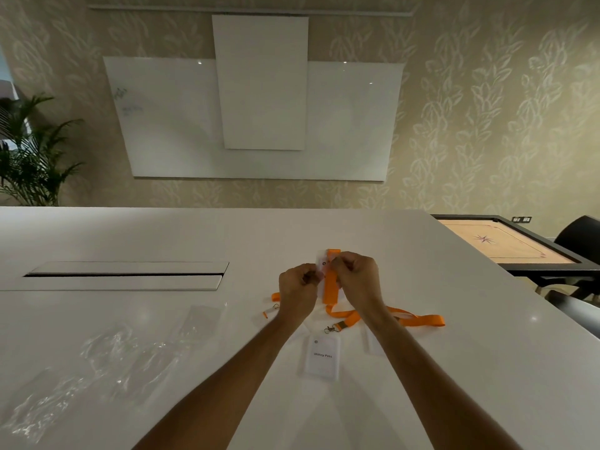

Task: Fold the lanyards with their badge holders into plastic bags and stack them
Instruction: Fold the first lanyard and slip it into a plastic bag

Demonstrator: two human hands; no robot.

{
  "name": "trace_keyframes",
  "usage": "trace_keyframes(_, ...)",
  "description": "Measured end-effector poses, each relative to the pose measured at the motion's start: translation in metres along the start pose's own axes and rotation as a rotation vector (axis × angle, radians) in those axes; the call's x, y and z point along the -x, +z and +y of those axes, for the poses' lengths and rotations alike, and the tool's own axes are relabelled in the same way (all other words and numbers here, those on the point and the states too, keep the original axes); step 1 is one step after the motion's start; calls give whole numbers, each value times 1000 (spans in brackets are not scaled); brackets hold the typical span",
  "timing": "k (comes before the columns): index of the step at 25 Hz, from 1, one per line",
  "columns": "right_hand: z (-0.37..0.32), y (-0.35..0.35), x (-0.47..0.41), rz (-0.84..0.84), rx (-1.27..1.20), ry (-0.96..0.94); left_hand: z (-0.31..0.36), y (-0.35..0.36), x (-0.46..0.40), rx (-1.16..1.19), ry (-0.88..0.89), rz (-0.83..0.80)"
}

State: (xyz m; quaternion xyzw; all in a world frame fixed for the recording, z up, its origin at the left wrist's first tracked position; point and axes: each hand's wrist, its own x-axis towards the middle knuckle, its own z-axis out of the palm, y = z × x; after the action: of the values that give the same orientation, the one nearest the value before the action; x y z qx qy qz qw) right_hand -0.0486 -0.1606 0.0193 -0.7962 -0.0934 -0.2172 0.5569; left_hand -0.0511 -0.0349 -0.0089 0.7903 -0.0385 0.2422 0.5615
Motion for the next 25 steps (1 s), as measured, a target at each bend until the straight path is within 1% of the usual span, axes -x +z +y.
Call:
trace_keyframes(2,-2,-2,3,0,90,-98,-1,0,4,16,-16,-5)
trace_keyframes(5,6,-4,4,-16,241,-302,-6,-2,9,-11,-3,-15)
trace_keyframes(9,15,-6,3,-22,435,-410,-12,-7,9,-50,-18,-30)
trace_keyframes(17,-1,-11,-10,-207,589,-371,-22,-21,4,-139,49,-34)
trace_keyframes(21,-8,-8,-20,-324,625,-324,-27,-29,5,-147,61,-41)
trace_keyframes(25,-12,2,-23,-360,641,-332,-28,-42,0,-169,75,-108)
